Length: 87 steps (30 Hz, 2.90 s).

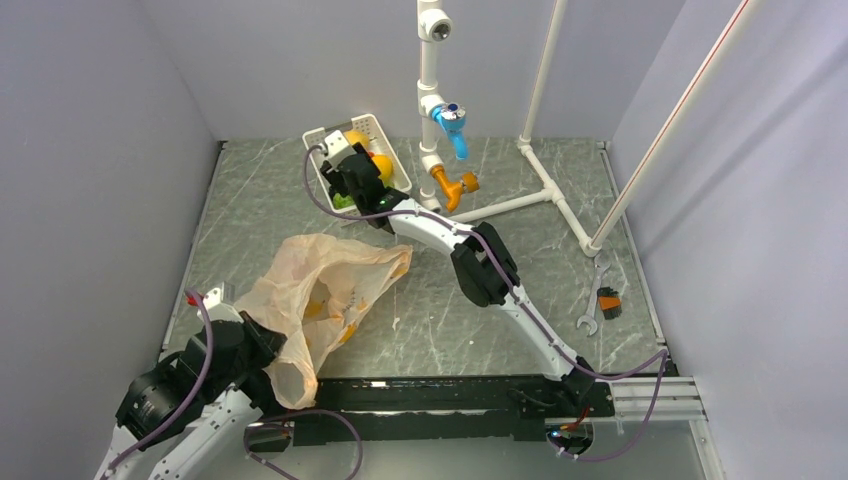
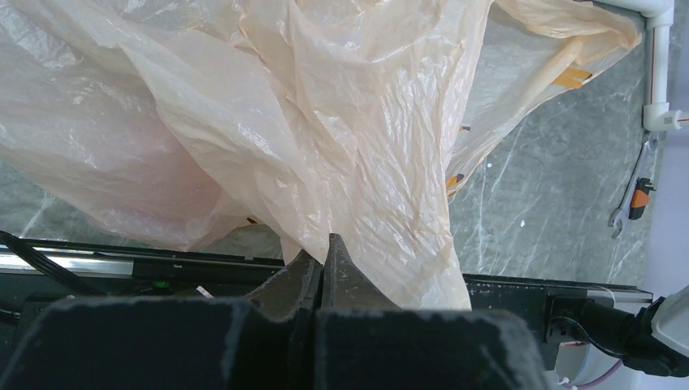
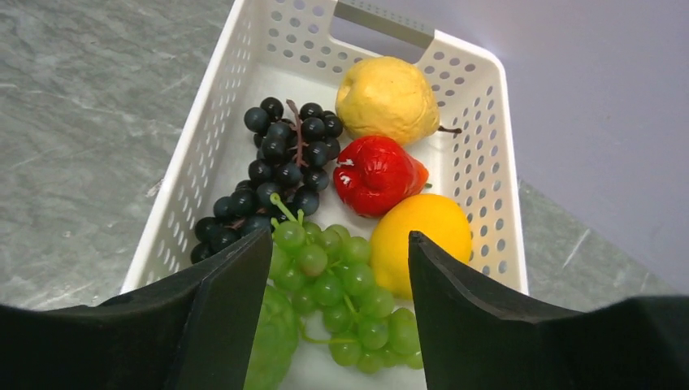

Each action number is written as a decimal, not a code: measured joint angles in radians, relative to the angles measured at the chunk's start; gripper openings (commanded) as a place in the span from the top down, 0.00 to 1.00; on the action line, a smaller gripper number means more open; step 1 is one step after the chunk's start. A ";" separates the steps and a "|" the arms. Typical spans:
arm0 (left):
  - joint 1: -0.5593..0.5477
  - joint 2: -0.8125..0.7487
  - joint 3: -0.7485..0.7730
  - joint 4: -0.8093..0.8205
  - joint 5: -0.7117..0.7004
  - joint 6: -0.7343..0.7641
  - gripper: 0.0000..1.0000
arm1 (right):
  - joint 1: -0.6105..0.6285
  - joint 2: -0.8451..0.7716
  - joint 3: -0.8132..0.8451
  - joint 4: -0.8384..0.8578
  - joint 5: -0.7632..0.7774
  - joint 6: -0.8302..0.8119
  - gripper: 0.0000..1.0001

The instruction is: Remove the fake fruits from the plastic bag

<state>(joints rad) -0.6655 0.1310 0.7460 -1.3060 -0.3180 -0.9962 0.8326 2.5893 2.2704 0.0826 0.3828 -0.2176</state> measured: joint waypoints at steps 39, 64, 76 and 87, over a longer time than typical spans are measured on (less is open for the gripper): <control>0.000 -0.046 -0.002 -0.001 -0.001 -0.011 1.00 | 0.223 -0.922 -1.230 0.525 -0.588 0.641 0.44; 0.000 -0.065 -0.002 -0.001 -0.001 -0.012 1.00 | 0.419 -0.539 -1.190 0.810 -0.287 0.629 0.43; 0.000 -0.064 -0.002 -0.001 -0.002 -0.012 1.00 | 0.408 -0.340 -0.882 0.658 -0.256 0.523 0.33; 0.000 -0.046 -0.002 0.000 -0.001 -0.011 1.00 | 0.374 -0.230 -0.726 0.583 -0.223 0.462 0.15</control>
<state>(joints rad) -0.6655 0.0853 0.7441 -1.3060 -0.3191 -1.0073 1.2064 2.3589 1.5440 0.6659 0.1600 0.2443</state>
